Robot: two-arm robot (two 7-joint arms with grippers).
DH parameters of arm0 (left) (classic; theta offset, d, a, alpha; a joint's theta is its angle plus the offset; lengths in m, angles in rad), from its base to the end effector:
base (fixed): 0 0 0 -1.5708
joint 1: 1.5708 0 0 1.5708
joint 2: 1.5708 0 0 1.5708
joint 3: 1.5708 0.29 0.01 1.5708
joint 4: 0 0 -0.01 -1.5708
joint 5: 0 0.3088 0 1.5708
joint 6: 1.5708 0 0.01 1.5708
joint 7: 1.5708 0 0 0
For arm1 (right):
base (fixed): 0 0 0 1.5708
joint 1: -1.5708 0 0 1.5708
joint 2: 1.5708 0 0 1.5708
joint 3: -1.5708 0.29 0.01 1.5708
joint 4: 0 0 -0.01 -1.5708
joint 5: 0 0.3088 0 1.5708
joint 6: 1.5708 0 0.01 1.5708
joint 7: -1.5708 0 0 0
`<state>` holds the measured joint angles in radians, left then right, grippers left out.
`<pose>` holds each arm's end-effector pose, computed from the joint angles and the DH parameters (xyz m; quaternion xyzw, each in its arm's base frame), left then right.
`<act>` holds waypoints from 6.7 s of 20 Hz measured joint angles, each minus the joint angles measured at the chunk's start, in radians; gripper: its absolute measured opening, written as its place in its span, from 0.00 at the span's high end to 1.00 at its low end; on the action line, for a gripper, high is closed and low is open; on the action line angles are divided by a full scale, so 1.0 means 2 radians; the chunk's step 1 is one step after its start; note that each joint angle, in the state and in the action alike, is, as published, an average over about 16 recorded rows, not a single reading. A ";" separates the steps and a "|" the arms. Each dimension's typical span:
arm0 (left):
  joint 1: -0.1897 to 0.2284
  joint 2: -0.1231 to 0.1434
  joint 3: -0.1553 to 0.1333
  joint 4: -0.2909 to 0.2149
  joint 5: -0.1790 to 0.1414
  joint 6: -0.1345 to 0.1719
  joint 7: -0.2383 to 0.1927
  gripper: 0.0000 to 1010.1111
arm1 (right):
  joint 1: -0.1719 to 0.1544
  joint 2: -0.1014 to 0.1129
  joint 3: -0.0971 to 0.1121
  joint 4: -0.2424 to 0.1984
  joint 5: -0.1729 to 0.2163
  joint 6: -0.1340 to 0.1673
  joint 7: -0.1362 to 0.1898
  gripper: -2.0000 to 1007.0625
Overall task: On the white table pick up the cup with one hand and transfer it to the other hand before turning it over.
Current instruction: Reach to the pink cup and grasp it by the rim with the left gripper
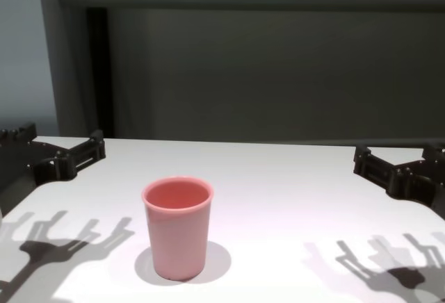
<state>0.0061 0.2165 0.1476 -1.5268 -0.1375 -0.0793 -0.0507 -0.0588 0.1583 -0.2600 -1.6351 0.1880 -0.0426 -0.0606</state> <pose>0.3226 0.0203 -0.3182 0.0263 -0.0276 0.6357 0.7710 0.3002 0.0394 -0.3071 0.0183 0.0179 -0.6311 0.7753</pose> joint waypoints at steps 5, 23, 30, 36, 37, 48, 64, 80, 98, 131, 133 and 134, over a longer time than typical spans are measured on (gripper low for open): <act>0.000 0.000 0.000 0.000 0.000 0.000 0.000 0.01 | 0.000 0.000 0.000 0.000 0.000 0.000 0.000 0.01; 0.000 0.000 0.000 0.000 0.000 0.000 0.000 0.01 | 0.000 0.000 0.000 0.000 0.000 0.000 0.000 0.01; 0.000 0.000 0.000 0.000 0.000 0.000 0.000 0.01 | 0.000 0.000 0.000 0.000 0.000 0.000 0.000 0.01; 0.000 0.000 0.000 0.000 0.000 0.000 0.000 0.01 | 0.000 0.000 0.000 0.000 0.000 0.000 0.000 0.01; 0.000 0.000 0.000 0.000 0.000 0.000 0.000 0.01 | 0.000 0.000 0.000 0.000 0.000 0.000 0.000 0.01; 0.000 0.000 0.000 0.000 0.000 0.000 0.000 0.01 | 0.000 0.000 0.000 0.000 0.000 0.000 0.000 0.01; 0.000 0.000 0.000 0.000 0.000 0.000 0.000 0.01 | 0.000 0.000 0.000 0.000 0.000 0.000 0.000 0.01; 0.000 0.000 0.000 0.000 0.000 0.000 0.000 0.01 | 0.000 0.000 0.000 0.000 0.000 0.000 0.000 0.01; 0.001 0.006 -0.004 -0.004 0.000 0.000 -0.015 0.01 | 0.000 0.000 0.000 0.000 0.000 0.000 0.000 0.01; -0.053 0.214 0.042 -0.085 0.130 0.029 -0.210 0.01 | 0.000 0.000 0.000 0.000 0.000 0.000 0.000 0.01; -0.061 0.227 0.049 -0.088 0.138 0.029 -0.222 0.01 | 0.000 0.000 0.000 0.000 0.000 0.000 0.000 0.01; -0.066 0.233 0.054 -0.089 0.142 0.030 -0.228 0.01 | 0.000 0.000 0.000 0.000 0.000 0.000 0.000 0.01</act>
<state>-0.1252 0.6828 0.2548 -1.7053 0.1469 -0.0199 -0.5073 -0.0588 0.1583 -0.2601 -1.6351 0.1880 -0.0426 -0.0606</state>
